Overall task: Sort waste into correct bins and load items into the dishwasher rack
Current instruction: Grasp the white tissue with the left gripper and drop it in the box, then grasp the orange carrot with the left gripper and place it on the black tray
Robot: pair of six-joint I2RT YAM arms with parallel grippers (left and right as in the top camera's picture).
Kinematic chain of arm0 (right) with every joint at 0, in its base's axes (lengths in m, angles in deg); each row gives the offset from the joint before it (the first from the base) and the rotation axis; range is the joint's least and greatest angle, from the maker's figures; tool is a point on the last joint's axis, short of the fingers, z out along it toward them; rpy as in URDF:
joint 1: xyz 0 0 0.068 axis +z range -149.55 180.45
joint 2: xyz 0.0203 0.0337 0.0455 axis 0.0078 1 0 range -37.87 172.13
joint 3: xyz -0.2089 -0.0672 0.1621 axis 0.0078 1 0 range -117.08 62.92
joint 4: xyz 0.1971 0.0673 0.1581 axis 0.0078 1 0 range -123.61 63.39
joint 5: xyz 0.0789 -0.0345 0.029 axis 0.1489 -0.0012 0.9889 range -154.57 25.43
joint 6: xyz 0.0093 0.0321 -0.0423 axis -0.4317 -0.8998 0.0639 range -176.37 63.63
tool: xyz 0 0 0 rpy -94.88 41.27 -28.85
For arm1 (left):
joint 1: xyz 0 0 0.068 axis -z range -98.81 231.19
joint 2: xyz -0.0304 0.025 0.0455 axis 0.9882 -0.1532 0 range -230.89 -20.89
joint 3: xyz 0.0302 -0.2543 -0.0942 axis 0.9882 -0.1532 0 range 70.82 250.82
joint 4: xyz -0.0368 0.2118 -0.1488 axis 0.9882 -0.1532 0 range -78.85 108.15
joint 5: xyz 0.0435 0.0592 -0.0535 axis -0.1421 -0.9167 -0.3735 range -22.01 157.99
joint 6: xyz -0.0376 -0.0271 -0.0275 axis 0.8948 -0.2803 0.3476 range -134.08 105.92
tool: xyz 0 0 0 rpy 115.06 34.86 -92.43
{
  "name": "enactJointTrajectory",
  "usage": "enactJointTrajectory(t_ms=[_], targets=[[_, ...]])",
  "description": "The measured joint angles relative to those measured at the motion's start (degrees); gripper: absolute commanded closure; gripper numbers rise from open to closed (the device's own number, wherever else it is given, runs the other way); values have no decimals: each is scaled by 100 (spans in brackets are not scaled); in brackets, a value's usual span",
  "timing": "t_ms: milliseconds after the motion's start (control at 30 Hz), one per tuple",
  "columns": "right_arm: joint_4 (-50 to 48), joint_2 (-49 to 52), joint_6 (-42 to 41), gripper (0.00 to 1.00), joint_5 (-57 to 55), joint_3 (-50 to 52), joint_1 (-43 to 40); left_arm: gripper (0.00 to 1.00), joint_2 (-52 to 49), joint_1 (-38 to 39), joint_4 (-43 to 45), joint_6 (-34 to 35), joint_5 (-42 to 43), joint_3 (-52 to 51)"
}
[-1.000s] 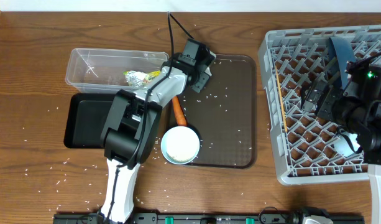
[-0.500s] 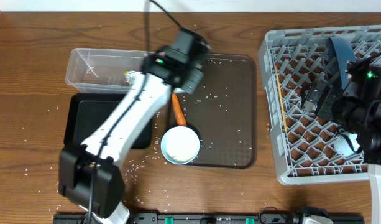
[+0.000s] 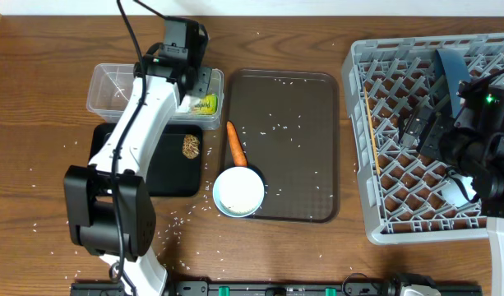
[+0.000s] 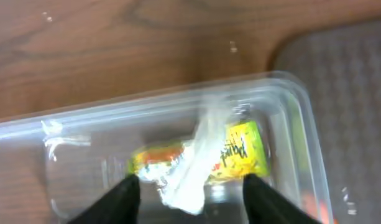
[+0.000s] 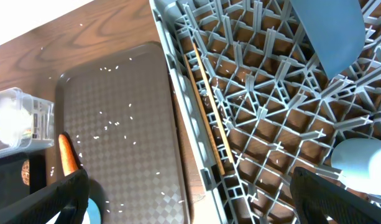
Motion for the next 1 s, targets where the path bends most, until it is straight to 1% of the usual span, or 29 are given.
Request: enactJointTrajectory(t_ms=[133,367,467,567,733,867,1000], targets=[[39,-2,0,1,0,0,0,39,223,216,-693,63,319,0],[103,0,0,1,0,0,0,39,1239,1165,-1790,334,566,26],[170,0,0,1,0,0,0,38,1307,1510,-2035,715,632,-17],[227,-2,0,1,0,0,0,38,1226,1655,-1853,1294,664,-367],[238,-2,0,1,0,0,0,38,876,1731,-787,2186,684,-1399],[240,-2,0,1,0,0,0,40,533,1740,-168,2568,675,-1969],[247,0,0,1,-2,0,0,40,310,1740,76,2717,535,-2107]])
